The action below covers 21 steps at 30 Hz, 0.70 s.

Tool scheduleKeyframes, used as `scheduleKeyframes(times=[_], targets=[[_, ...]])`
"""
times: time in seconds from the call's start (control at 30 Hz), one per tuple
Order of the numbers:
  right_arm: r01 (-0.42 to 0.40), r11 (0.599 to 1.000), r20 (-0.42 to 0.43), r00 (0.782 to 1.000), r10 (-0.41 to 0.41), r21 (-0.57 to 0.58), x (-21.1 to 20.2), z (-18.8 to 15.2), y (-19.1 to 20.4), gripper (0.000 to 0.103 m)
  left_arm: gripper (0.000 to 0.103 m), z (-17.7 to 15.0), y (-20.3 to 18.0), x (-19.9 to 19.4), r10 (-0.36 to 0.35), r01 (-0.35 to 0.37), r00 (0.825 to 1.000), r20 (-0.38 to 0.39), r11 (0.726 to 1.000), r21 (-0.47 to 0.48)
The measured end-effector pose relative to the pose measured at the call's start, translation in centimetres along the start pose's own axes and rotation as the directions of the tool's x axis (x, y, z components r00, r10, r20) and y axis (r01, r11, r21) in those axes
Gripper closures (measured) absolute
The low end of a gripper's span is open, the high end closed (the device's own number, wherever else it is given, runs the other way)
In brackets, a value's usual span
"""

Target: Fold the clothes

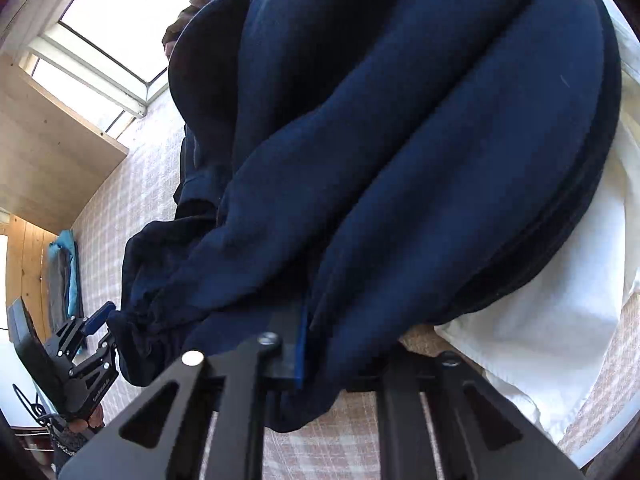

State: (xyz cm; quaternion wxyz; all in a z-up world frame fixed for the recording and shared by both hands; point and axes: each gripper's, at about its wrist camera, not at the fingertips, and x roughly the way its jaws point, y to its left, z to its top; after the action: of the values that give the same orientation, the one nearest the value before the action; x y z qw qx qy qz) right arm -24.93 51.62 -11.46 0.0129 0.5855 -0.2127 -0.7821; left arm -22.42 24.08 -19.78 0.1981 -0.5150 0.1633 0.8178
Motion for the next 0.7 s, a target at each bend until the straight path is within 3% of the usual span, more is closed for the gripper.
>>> scheduleKeyframes(times=[0.03, 0.17, 0.3, 0.37, 0.47, 0.57, 0.6, 0.67, 0.7], targets=[[-0.018, 1.0, 0.02, 1.0, 0.018, 0.003, -1.2, -0.8, -0.3, 0.097, 0.1, -0.3, 0.1, -0.1, -0.027, 0.027, 1.0, -0.007, 1.0, -0.001], [-0.092, 0.996, 0.095, 0.991, 0.09, 0.017, -6.2, -4.7, -1.7, 0.097, 0.097, -2.8, 1.3, -3.4, -0.113, 0.114, 0.993, 0.016, 0.994, -0.005], [-0.105, 0.993, 0.132, 0.986, 0.097, 0.055, -10.2, -10.2, -3.9, 0.097, 0.097, -6.5, 2.2, -9.1, -0.122, 0.117, 0.99, 0.068, 0.991, 0.071], [0.031, 0.998, 0.039, 0.999, -0.033, 0.063, -9.2, -12.5, -4.6, 0.096, 0.092, -8.1, 2.4, -11.0, -0.095, 0.087, 0.993, 0.069, 0.989, 0.12], [0.245, 0.969, -0.094, 0.966, -0.241, 0.037, -7.7, -14.9, -5.2, 0.095, 0.073, -8.5, 2.6, -11.6, -0.04, 0.027, 0.997, 0.067, 0.984, 0.174], [0.216, 0.975, 0.005, 0.976, -0.216, -0.044, -10.4, -12.7, -2.8, 0.094, 0.065, -6.3, 2.3, -10.1, -0.009, -0.009, 0.997, 0.081, 0.976, 0.216], [0.186, 0.979, 0.044, 0.982, -0.183, -0.085, -11.5, -11.4, -1.4, 0.086, 0.065, -5.3, 2.2, -9.4, 0.001, -0.022, 0.996, 0.093, 0.974, 0.226], [0.151, 0.974, 0.101, 0.986, -0.136, -0.167, -12.8, -9.0, 1.1, 0.05, 0.061, -2.7, 1.5, -7.9, -0.008, -0.023, 0.992, 0.122, 0.968, 0.25], [0.155, 0.967, 0.113, 0.985, -0.134, -0.204, -12.7, -7.9, 2.1, 0.046, 0.059, -1.5, 1.3, -6.9, -0.034, 0.003, 0.992, 0.118, 0.968, 0.253]])
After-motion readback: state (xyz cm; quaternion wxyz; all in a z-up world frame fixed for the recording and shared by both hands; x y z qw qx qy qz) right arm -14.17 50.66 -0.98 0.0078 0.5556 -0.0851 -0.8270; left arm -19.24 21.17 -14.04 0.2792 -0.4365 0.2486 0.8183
